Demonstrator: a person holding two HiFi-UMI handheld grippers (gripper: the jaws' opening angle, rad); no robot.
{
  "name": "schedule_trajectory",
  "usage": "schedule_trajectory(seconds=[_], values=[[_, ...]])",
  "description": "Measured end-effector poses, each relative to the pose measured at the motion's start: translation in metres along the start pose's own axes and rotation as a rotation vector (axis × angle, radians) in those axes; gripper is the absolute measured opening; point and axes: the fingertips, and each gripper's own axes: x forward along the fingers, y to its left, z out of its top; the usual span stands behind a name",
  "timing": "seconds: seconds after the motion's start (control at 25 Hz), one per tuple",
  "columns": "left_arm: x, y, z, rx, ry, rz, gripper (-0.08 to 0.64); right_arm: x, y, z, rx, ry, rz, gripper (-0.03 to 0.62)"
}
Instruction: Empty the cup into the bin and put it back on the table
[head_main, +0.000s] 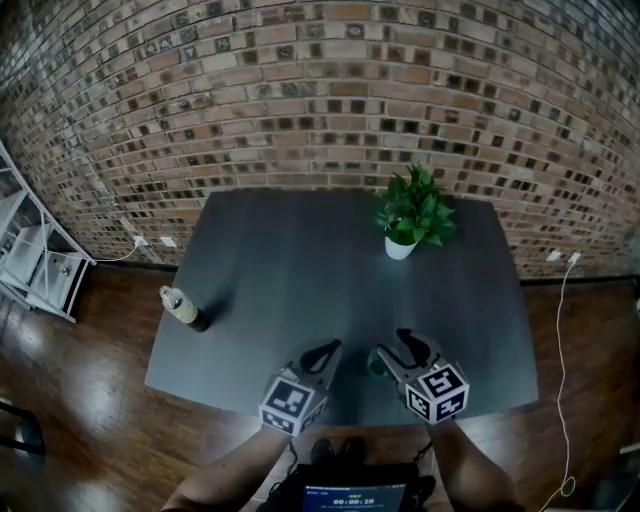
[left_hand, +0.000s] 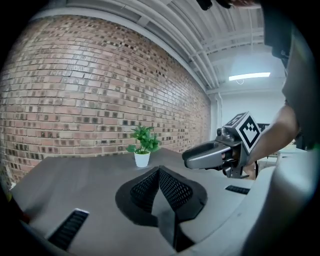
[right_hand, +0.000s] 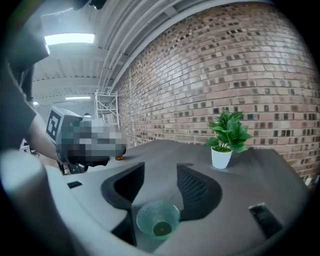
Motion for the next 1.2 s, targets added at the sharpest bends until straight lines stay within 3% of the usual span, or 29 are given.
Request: schedule_trajectory(seconds=[0.04, 0.2, 0.28, 0.6, 0.64, 0.68, 1.2], values=[[0.001, -0.001, -0.004, 0.001, 0.006, -0.005, 0.000, 0.002, 0.001, -0.005, 0.007, 0.010, 0.006, 0.235], [0.005, 0.000, -0.013, -0.013, 0.022, -0.001, 0.000, 0.009, 0.001, -0.020, 0.009, 0.044, 0.015, 0.238], [0.007, 0.003, -0.018, -0.020, 0.029, 0.020, 0.000, 0.011, -0.001, -0.029, 0.010, 0.058, 0.007, 0.331], [0.017, 0.003, -0.040, -0.033, 0.056, 0.043, 0.002, 0.020, 0.002, -0.061, -0.005, 0.120, 0.032, 0.345], [0.017, 0.002, -0.043, -0.033, 0.058, 0.040, 0.002, 0.022, 0.002, -0.065, -0.001, 0.126, 0.032, 0.419], [0.017, 0.001, -0.046, -0.033, 0.061, 0.035, 0.002, 0.022, 0.002, -0.068, 0.003, 0.129, 0.031, 0.448], [0.021, -0.011, -0.082, -0.059, 0.100, 0.011, 0.002, 0.035, 0.010, -0.107, -0.009, 0.159, 0.067, 0.448]])
